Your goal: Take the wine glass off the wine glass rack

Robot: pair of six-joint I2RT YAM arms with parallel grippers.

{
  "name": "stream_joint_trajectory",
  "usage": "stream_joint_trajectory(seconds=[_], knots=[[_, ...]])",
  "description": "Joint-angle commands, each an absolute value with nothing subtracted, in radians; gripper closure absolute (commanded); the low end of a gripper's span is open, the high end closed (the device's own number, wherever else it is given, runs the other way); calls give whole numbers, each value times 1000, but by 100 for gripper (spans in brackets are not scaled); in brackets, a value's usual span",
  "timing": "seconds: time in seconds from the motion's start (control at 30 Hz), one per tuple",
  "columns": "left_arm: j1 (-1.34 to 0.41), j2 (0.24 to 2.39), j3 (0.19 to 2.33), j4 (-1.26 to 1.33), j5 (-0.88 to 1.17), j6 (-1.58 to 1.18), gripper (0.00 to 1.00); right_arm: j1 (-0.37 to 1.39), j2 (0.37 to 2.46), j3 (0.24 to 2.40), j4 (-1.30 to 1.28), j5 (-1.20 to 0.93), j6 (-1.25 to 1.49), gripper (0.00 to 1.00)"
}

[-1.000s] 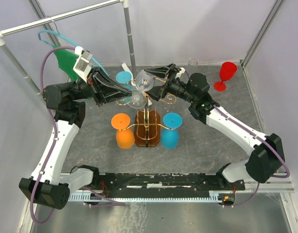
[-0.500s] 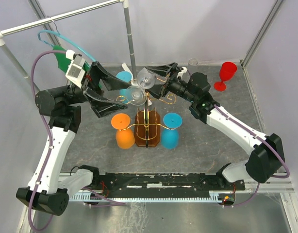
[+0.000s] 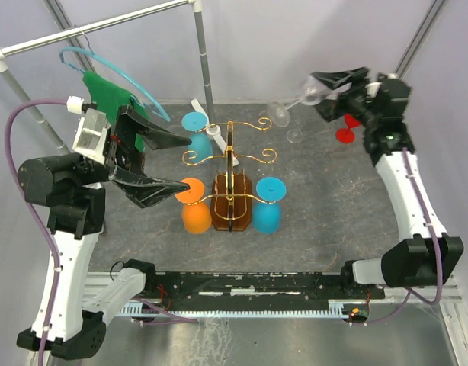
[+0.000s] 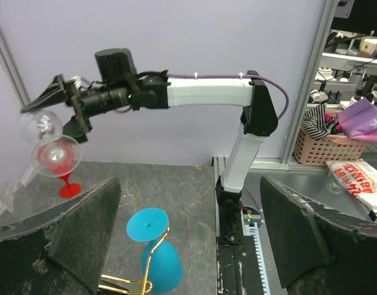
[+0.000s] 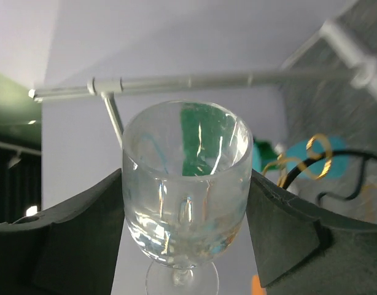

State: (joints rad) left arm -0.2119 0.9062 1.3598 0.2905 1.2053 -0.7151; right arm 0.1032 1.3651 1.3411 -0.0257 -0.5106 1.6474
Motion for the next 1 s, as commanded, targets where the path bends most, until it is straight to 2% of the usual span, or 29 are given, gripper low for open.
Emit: stream_joint_trajectory(seconds=[0.0, 0.13, 0.27, 0.6, 0.97], knots=[[-216, 901, 1400, 169, 1182, -620, 0, -75, 1283, 1490, -293, -493, 1276, 28], [-215, 898, 1398, 162, 1180, -615, 0, -126, 1304, 1579, -480, -356, 963, 28], [-216, 900, 1394, 145, 1173, -599, 1, -123, 1250, 1481, -442, -170, 774, 28], [-215, 942, 1371, 201, 1150, -641, 1, -73, 1083, 967, 183, 144, 507, 32], [-215, 950, 1331, 229, 1130, -656, 1, 97, 1232, 764, 711, 362, 187, 33]])
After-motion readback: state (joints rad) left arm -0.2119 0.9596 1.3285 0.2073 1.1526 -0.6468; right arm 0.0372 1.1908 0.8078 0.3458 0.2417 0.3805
